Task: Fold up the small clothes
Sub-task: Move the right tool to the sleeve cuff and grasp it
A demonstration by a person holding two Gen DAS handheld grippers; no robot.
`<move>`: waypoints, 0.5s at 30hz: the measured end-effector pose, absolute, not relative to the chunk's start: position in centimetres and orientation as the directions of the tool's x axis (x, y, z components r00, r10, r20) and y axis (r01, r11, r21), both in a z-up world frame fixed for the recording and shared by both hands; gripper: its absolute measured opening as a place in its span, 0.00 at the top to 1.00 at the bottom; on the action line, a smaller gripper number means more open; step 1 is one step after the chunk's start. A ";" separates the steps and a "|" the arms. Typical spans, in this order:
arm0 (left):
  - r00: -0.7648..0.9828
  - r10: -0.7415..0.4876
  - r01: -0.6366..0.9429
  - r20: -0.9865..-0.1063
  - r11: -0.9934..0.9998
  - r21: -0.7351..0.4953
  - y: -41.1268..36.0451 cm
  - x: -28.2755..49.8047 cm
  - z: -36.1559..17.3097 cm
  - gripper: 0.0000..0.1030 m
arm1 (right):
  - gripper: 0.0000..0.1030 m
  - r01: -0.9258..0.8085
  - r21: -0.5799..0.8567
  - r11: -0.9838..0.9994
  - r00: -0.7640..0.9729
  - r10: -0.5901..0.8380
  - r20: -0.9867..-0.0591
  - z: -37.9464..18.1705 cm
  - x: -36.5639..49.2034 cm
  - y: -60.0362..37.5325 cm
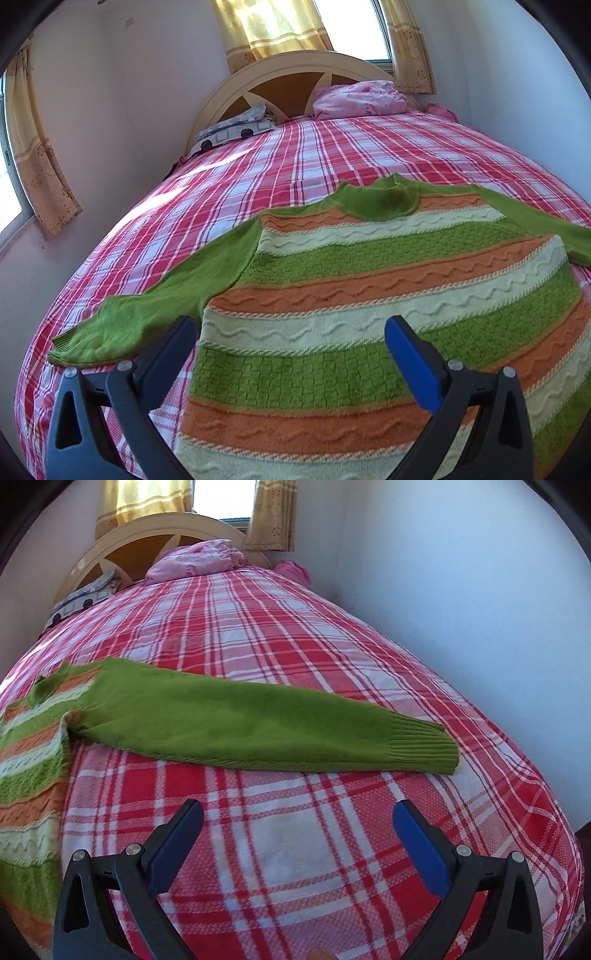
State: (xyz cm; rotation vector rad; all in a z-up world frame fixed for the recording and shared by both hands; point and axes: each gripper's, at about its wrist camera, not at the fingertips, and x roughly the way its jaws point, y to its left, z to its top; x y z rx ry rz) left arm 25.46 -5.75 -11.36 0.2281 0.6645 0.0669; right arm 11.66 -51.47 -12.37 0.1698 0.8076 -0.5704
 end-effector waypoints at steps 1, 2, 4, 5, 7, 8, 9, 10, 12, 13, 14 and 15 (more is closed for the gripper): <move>0.785 0.142 0.004 -0.602 0.972 0.235 -5.8 25.9 -11.6 0.00 | 0.01 0.561 -0.057 0.826 0.544 -0.419 -0.727 -12.4 11.3 -52.5; 0.783 0.148 -0.001 -0.604 0.972 0.236 -5.7 26.3 -11.8 0.00 | 0.01 0.574 -0.051 0.817 0.538 -0.424 -0.729 -12.5 11.1 -53.1; 0.772 0.147 -0.007 -0.618 0.975 0.222 -5.3 27.2 -12.3 0.00 | 0.01 0.605 -0.025 0.796 0.533 -0.428 -0.730 -12.6 10.5 -54.6; 0.767 0.147 -0.011 -0.625 0.976 0.216 -5.1 27.6 -12.4 0.00 | 0.01 0.618 -0.002 0.786 0.536 -0.424 -0.730 -12.5 10.1 -55.4; 0.757 0.150 -0.018 -0.635 0.978 0.210 -4.7 28.3 -12.7 0.00 | 0.01 0.640 0.035 0.767 0.541 -0.418 -0.730 -12.6 9.8 -56.8; 0.756 0.155 -0.023 -0.637 0.977 0.210 -4.6 28.6 -12.8 0.00 | 0.01 0.649 0.056 0.759 0.544 -0.411 -0.732 -12.8 9.8 -57.3; 0.754 0.160 -0.029 -0.637 0.977 0.210 -4.4 28.8 -12.9 0.00 | 0.01 0.655 0.094 0.750 0.555 -0.393 -0.733 -12.8 9.5 -58.1; 0.752 0.158 -0.031 -0.639 0.978 0.206 -4.3 28.9 -13.0 0.00 | 0.01 0.663 0.145 0.735 0.570 -0.369 -0.734 -13.0 9.3 -58.9; 0.745 0.156 -0.034 -0.648 0.980 0.197 -4.2 29.1 -13.2 0.00 | 0.05 0.685 0.224 0.693 0.585 -0.341 -0.736 -13.4 9.0 -60.5; 0.742 0.151 -0.031 -0.653 0.981 0.191 -4.2 29.2 -13.3 0.00 | 0.13 0.690 0.269 0.672 0.598 -0.321 -0.734 -13.6 8.7 -61.3; 0.740 0.146 -0.029 -0.656 0.982 0.187 -4.2 29.3 -13.3 0.00 | 0.16 0.695 0.306 0.650 0.612 -0.313 -0.726 -13.7 8.4 -62.0; 0.740 0.145 -0.028 -0.657 0.982 0.185 -4.2 29.3 -13.4 0.00 | 0.21 0.701 0.333 0.631 0.624 -0.316 -0.715 -13.6 8.0 -62.5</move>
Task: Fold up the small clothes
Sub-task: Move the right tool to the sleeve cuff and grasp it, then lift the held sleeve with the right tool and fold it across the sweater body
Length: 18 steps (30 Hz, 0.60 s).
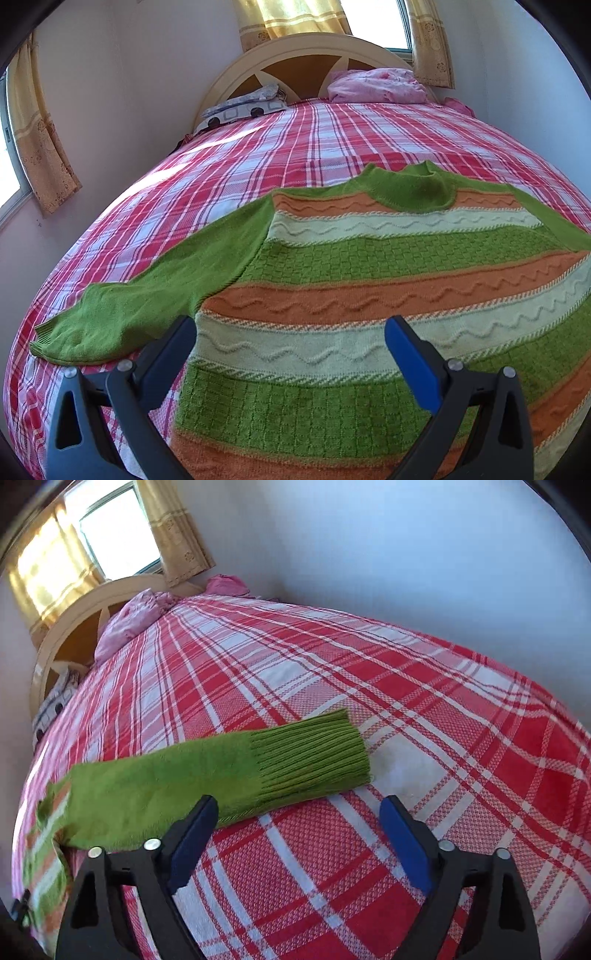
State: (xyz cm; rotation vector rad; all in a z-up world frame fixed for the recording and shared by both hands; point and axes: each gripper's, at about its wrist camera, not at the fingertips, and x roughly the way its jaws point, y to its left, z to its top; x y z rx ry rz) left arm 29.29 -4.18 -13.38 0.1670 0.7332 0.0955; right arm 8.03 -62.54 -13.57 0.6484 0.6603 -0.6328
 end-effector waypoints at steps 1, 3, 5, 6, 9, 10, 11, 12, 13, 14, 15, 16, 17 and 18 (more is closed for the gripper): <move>0.739 0.144 -0.030 -0.658 0.983 0.182 -4.1 29.3 -13.4 0.00 | 0.29 0.708 0.354 0.611 0.629 -0.318 -0.710 -13.5 7.9 -63.1; 0.740 0.137 -0.033 -0.659 0.985 0.168 -3.9 29.4 -13.3 0.00 | 0.37 0.711 0.407 0.573 0.644 -0.301 -0.703 -13.7 7.6 -64.3; 0.741 0.136 -0.038 -0.657 0.986 0.161 -3.7 29.4 -13.1 0.00 | 0.42 0.707 0.452 0.543 0.661 -0.283 -0.695 -13.8 7.3 -65.3; 0.743 0.134 -0.039 -0.656 0.987 0.157 -3.6 29.4 -13.1 0.00 | 0.45 0.706 0.466 0.534 0.667 -0.277 -0.692 -13.8 7.3 -65.6; 0.747 0.138 -0.046 -0.650 0.987 0.157 -3.4 29.6 -12.9 0.00 | 0.57 0.700 0.501 0.509 0.680 -0.260 -0.686 -14.0 7.4 -66.3; 0.747 0.135 -0.044 -0.651 0.987 0.155 -3.4 29.7 -12.9 0.00 | 0.65 0.698 0.509 0.504 0.682 -0.249 -0.687 -14.1 7.5 -66.5; 0.747 0.133 -0.043 -0.652 0.987 0.152 -3.4 29.7 -12.8 0.00 | 0.69 0.694 0.516 0.501 0.685 -0.240 -0.688 -14.2 7.6 -66.7; 0.745 0.129 -0.039 -0.654 0.988 0.149 -3.4 29.8 -12.8 0.00 | 0.79 0.689 0.524 0.500 0.689 -0.229 -0.688 -14.3 7.7 -66.8; 0.744 0.123 -0.035 -0.657 0.989 0.145 -3.4 29.8 -12.8 0.00 | 0.81 0.686 0.527 0.501 0.691 -0.222 -0.688 -14.2 7.9 -66.9; 0.744 0.118 -0.032 -0.658 0.990 0.141 -3.3 29.9 -12.7 0.00 | 0.83 0.681 0.532 0.502 0.696 -0.219 -0.684 -14.1 7.8 -67.0; 0.743 0.113 -0.030 -0.659 0.990 0.136 -3.3 29.8 -12.7 0.00 | 0.87 0.677 0.536 0.504 0.700 -0.216 -0.681 -14.0 7.8 -67.1; 0.744 0.106 -0.027 -0.660 0.991 0.128 -3.2 29.7 -12.6 0.00 | 0.90 0.670 0.542 0.508 0.707 -0.213 -0.675 -13.7 7.8 -67.2; 0.744 0.097 -0.022 -0.661 0.992 0.122 -3.2 29.7 -12.6 0.00 | 0.91 0.665 0.542 0.514 0.711 -0.213 -0.670 -13.4 7.8 -67.1; 0.745 0.094 -0.019 -0.660 0.993 0.121 -3.2 29.6 -12.5 0.00 | 0.92 0.661 0.540 0.522 0.714 -0.215 -0.666 -13.0 7.8 -67.1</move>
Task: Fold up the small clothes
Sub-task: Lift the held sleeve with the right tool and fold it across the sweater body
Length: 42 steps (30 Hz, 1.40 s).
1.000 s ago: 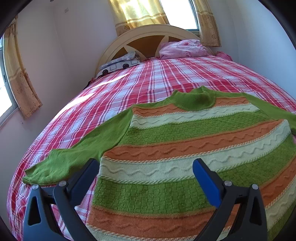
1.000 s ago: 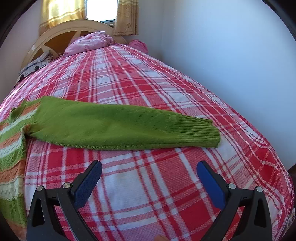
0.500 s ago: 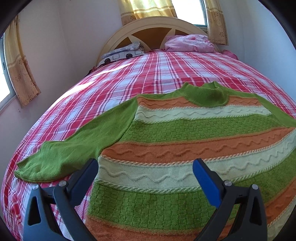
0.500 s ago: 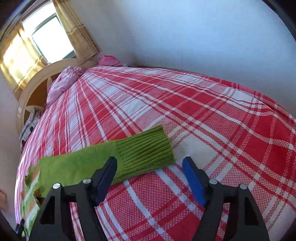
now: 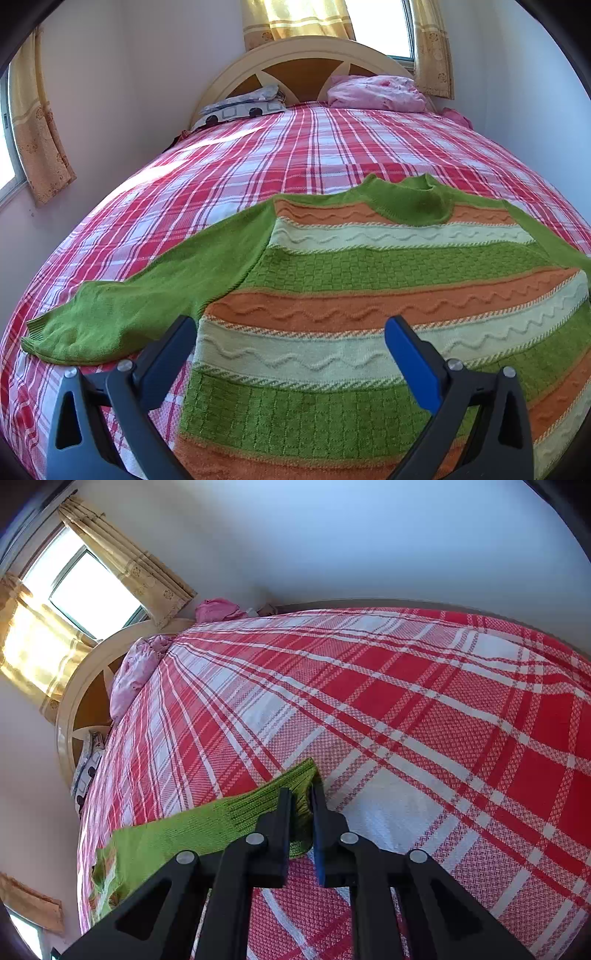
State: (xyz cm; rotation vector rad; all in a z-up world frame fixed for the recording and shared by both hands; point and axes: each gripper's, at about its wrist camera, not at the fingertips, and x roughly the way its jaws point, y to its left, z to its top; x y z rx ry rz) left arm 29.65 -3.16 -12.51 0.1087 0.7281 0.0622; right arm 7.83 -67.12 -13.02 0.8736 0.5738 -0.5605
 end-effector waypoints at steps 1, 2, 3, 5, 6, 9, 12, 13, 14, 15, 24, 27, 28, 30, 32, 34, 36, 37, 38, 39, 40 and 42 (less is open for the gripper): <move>0.747 0.094 -0.018 -0.659 0.992 0.121 -3.1 29.6 -12.5 0.00 | 0.92 0.655 0.539 0.530 0.720 -0.220 -0.658 -12.4 7.9 -67.1; 0.747 0.092 -0.017 -0.658 0.993 0.120 -3.0 29.6 -12.4 0.00 | 0.92 0.650 0.540 0.535 0.726 -0.226 -0.649 -11.8 8.0 -67.0; 0.747 0.088 -0.015 -0.659 0.993 0.116 -2.9 29.6 -12.4 0.00 | 0.92 0.643 0.539 0.544 0.733 -0.234 -0.639 -11.0 8.1 -66.9; 0.748 0.088 -0.020 -0.658 0.994 0.109 -2.6 29.4 -12.3 0.00 | 0.93 0.630 0.529 0.568 0.744 -0.249 -0.620 -9.4 8.6 -66.6; 0.749 0.085 -0.022 -0.657 0.994 0.103 -2.5 29.4 -12.2 0.00 | 0.93 0.621 0.522 0.584 0.751 -0.254 -0.609 -8.4 9.0 -66.3; 0.753 0.072 -0.021 -0.654 0.996 0.086 -2.1 29.1 -11.9 0.00 | 0.93 0.584 0.485 0.650 0.774 -0.267 -0.574 -5.1 10.6 -64.9; 0.759 0.061 -0.015 -0.648 0.997 0.076 -2.0 28.8 -11.6 0.00 | 0.93 0.535 0.456 0.712 0.802 -0.257 -0.540 -1.8 12.7 -63.0; 0.761 0.057 -0.013 -0.646 0.997 0.072 -1.9 28.7 -11.4 0.00 | 0.93 0.516 0.442 0.734 0.811 -0.253 -0.527 -0.5 13.5 -62.1; 0.763 0.055 -0.013 -0.644 0.997 0.070 -1.8 28.6 -11.3 0.00 | 0.93 0.503 0.428 0.751 0.817 -0.252 -0.518 0.3 14.1 -61.4; 0.765 0.051 -0.012 -0.642 0.998 0.065 -1.7 28.5 -11.2 0.00 | 0.93 0.487 0.411 0.770 0.824 -0.250 -0.509 1.2 14.7 -60.5; 0.773 0.033 -0.018 -0.634 0.999 0.029 -0.1 27.5 -10.7 0.00 | 0.94 0.354 0.327 0.876 0.872 -0.183 -0.454 6.2 20.1 -53.5; 0.778 0.020 -0.023 -0.629 1.000 0.004 0.6 27.2 -10.6 0.00 | 0.94 0.310 0.300 0.902 0.884 -0.157 -0.440 7.5 21.7 -51.2; 0.777 0.014 -0.024 -0.630 1.000 -0.007 0.9 27.1 -10.6 0.00 | 0.94 0.292 0.288 0.912 0.889 -0.148 -0.434 8.1 22.5 -50.2; 0.777 0.011 -0.020 -0.630 1.000 -0.008 1.1 27.0 -10.6 0.00 | 0.94 0.262 0.267 0.927 0.896 -0.131 -0.424 9.1 23.6 -48.4; 0.780 0.010 -0.020 -0.626 1.000 -0.008 1.2 26.7 -10.5 0.00 | 0.94 0.229 0.237 0.944 0.904 -0.116 -0.411 10.4 24.8 -46.4; 0.784 0.005 -0.019 -0.621 1.000 -0.016 1.5 26.5 -10.5 0.00 | 0.94 0.195 0.205 0.959 0.911 -0.101 -0.399 11.5 26.0 -44.4; 0.788 -0.002 -0.018 -0.616 1.000 -0.026 1.7 26.3 -10.4 0.00 | 0.94 0.159 0.176 0.971 0.917 -0.079 -0.390 12.4 27.3 -42.1; 0.788 -0.001 -0.020 -0.616 0.999 -0.028 1.9 26.4 -10.4 0.00 | 0.94 0.137 0.162 0.977 0.919 -0.065 -0.388 12.8 28.0 -40.8; 0.787 0.000 -0.024 -0.616 0.999 -0.031 2.2 26.4 -10.4 0.00 | 0.94 0.118 0.148 0.982 0.920 -0.052 -0.387 13.1 28.7 -39.7; 0.787 -0.002 -0.026 -0.618 0.999 -0.036 2.5 26.4 -10.5 0.00 | 0.94 0.098 0.133 0.986 0.922 -0.040 -0.386 13.3 29.2 -38.5; 0.785 -0.004 -0.027 -0.619 0.999 -0.041 2.8 26.4 -10.5 0.00 | 0.94 0.077 0.117 0.990 0.922 -0.026 -0.385 13.4 30.0 -37.1; 0.786 0.006 -0.037 -0.619 0.999 -0.037 3.3 26.3 -10.6 0.00 | 0.94 0.035 0.093 0.995 0.922 0.004 -0.387 13.6 31.1 -34.3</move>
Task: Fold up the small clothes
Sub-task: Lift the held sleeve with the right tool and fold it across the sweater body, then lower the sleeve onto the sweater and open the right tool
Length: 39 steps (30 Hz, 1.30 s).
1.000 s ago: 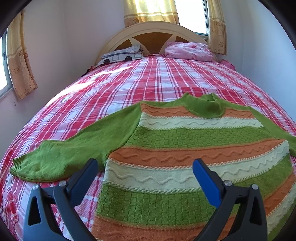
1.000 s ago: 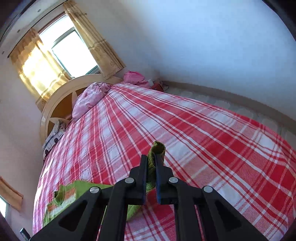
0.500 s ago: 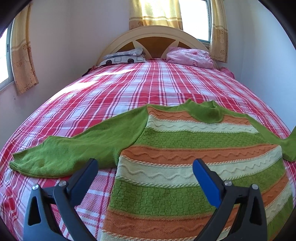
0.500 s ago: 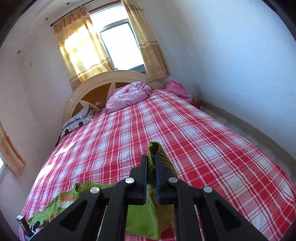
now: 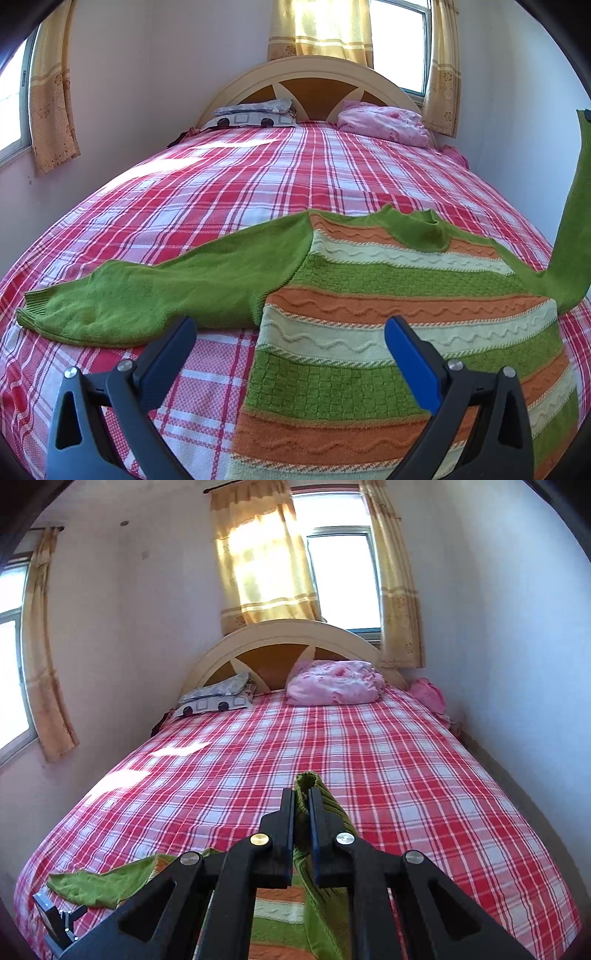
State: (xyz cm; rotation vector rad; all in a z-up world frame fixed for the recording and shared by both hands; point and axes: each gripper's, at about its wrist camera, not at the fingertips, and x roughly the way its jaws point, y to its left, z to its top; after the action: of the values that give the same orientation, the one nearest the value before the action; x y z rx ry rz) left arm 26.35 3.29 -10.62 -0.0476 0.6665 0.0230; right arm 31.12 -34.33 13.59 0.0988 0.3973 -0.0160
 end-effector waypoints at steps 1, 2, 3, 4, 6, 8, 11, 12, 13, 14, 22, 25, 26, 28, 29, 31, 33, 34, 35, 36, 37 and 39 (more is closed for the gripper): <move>0.786 0.007 -0.038 -0.618 0.999 -0.037 3.6 26.3 -10.6 0.00 | 0.94 0.012 0.083 0.996 0.921 0.021 -0.389 13.6 31.7 -32.9; 0.786 0.009 -0.042 -0.618 0.998 -0.040 3.9 26.3 -10.7 0.00 | 0.94 -0.011 0.074 0.997 0.919 0.039 -0.391 13.4 32.2 -31.7; 0.786 0.011 -0.047 -0.619 0.998 -0.042 4.2 26.2 -10.7 0.00 | 0.94 -0.033 0.065 0.997 0.917 0.056 -0.395 13.1 32.7 -30.3; 0.785 0.014 -0.053 -0.620 0.998 -0.044 4.6 26.2 -10.8 0.00 | 0.94 -0.055 0.055 0.997 0.914 0.073 -0.400 12.7 33.3 -28.8; 0.783 0.022 -0.064 -0.622 0.997 -0.045 5.3 26.1 -10.9 0.00 | 0.94 -0.097 0.039 0.995 0.904 0.104 -0.415 11.6 34.6 -26.1; 0.779 0.032 -0.074 -0.626 0.996 -0.041 5.8 26.0 -11.0 0.00 | 0.94 -0.140 0.030 0.990 0.890 0.139 -0.435 10.1 35.9 -23.3; 0.776 0.051 -0.091 -0.628 0.995 -0.031 6.6 25.9 -11.0 0.00 | 0.94 -0.202 0.021 0.979 0.861 0.188 -0.472 7.1 37.6 -19.2; 0.775 0.056 -0.097 -0.629 0.995 -0.030 6.9 25.8 -11.0 0.00 | 0.94 -0.228 0.024 0.973 0.847 0.210 -0.488 5.8 38.2 -17.7; 0.774 0.061 -0.102 -0.630 0.994 -0.029 7.1 25.8 -11.0 0.00 | 0.94 -0.249 0.030 0.968 0.833 0.230 -0.504 4.7 38.4 -16.4; 0.773 0.069 -0.109 -0.631 0.994 -0.025 7.3 25.7 -11.0 0.00 | 0.94 -0.271 0.033 0.962 0.817 0.248 -0.520 3.3 38.6 -15.0; 0.752 0.152 -0.179 -0.642 0.984 0.022 9.2 25.3 -10.8 0.00 | 0.91 -0.429 0.083 0.899 0.632 0.365 -0.684 -10.0 38.6 -8.9; 0.745 0.150 -0.179 -0.650 0.984 0.021 9.3 25.4 -10.7 0.00 | 0.52 -0.441 0.087 0.893 0.609 0.369 -0.702 -11.8 36.9 -9.8; 0.742 0.146 -0.175 -0.654 0.984 0.021 9.2 25.5 -10.7 0.00 | 0.43 -0.443 0.094 0.891 0.609 0.377 -0.698 -11.9 36.1 -10.7; 0.738 0.110 -0.141 -0.665 0.990 0.007 8.7 25.9 -10.7 0.00 | 0.40 -0.439 0.110 0.892 0.615 0.387 -0.687 -11.7 34.3 -13.1; 0.734 0.096 -0.128 -0.672 0.992 0.002 8.5 26.0 -10.7 0.00 | 0.40 -0.428 0.103 0.898 0.626 0.376 -0.683 -11.5 33.7 -14.2; 0.730 0.045 -0.084 -0.682 0.996 -0.025 7.7 26.6 -10.7 0.01 | 0.40 -0.389 0.069 0.919 0.666 0.332 -0.668 -11.4 32.1 -16.8; 0.729 0.017 -0.052 -0.684 0.998 -0.031 6.9 27.2 -10.6 0.09 | 0.40 -0.334 0.018 0.943 0.715 0.265 -0.647 -11.5 30.5 -19.1; 0.731 0.011 -0.036 -0.682 0.999 -0.023 6.2 27.6 -10.5 0.11 | 0.40 -0.310 0.004 0.951 0.732 0.241 -0.637 -11.6 29.9 -20.2; 0.732 -0.005 -0.015 -0.682 1.000 -0.024 5.5 27.9 -10.4 0.13 | 0.40 -0.288 -0.002 0.958 0.745 0.223 -0.629 -11.7 29.4 -21.2; 0.731 -0.017 0.001 -0.682 1.000 -0.023 4.8 28.3 -10.4 0.16 | 0.40 -0.269 -0.003 0.963 0.756 0.209 -0.620 -11.9 28.7 -22.0; 0.731 -0.035 0.024 -0.682 0.999 -0.025 4.0 28.6 -10.3 0.17 | 0.40 -0.257 0.001 0.966 0.763 0.204 -0.614 -12.0 28.3 -22.7; 0.715 -0.083 0.081 -0.694 0.996 -0.035 2.1 29.6 -10.5 0.17 | 0.40 -0.245 0.026 0.969 0.767 0.210 -0.606 -12.3 27.6 -23.8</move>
State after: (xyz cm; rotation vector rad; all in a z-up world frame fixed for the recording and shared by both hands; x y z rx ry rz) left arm 29.61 2.10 -10.54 -0.0022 0.7682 -0.0906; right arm 27.61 -23.75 -12.27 -0.0557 0.6513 0.2472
